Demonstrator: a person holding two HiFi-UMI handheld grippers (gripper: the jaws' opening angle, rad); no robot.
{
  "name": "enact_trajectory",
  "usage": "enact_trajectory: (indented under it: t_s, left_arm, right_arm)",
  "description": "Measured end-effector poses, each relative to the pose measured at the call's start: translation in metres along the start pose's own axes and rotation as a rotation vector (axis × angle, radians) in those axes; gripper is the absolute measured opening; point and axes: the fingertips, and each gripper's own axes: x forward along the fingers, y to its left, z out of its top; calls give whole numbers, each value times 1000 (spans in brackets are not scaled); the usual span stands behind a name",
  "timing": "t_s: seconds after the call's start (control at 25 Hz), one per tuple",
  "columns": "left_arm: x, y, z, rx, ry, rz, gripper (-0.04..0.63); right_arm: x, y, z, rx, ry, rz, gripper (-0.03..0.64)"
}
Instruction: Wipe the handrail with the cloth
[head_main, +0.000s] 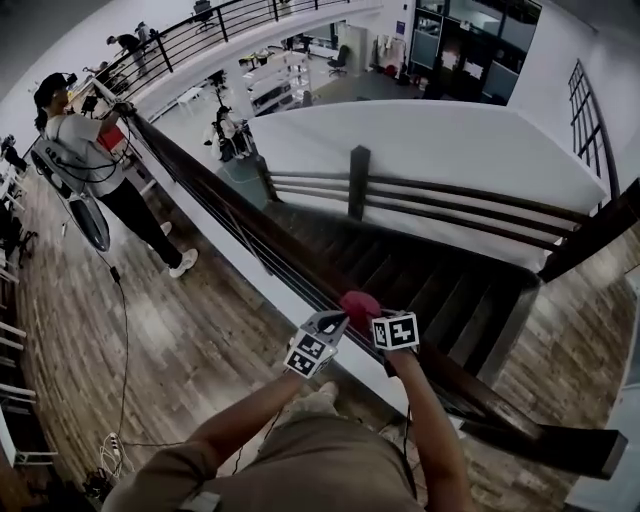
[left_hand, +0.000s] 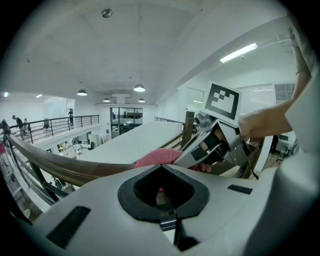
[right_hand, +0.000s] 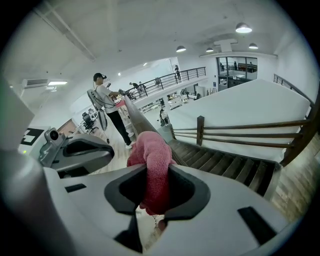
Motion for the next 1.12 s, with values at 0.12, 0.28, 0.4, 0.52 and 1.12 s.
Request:
enact_trajectory:
  t_s: [0.12, 0.28, 0.4, 0.52, 1.12]
  left_arm:
    - [4, -17, 0, -20, 4, 29, 17]
    - [15, -56, 7, -6, 1, 30, 17]
    - [26, -89, 12, 7, -4, 23, 17]
    - [45, -127, 16, 16, 3, 10, 17]
    - [93, -328, 29, 66, 10, -142, 17]
  right_arm:
    - [-19, -11, -22, -5, 19, 5, 101]
    - [-53, -37, -52, 12, 4, 12, 101]
    - [-79, -62, -77, 24, -9, 7, 101]
    - [-99, -96, -102, 29, -9, 10, 101]
    - [-246, -186, -223, 77, -38, -85, 101]
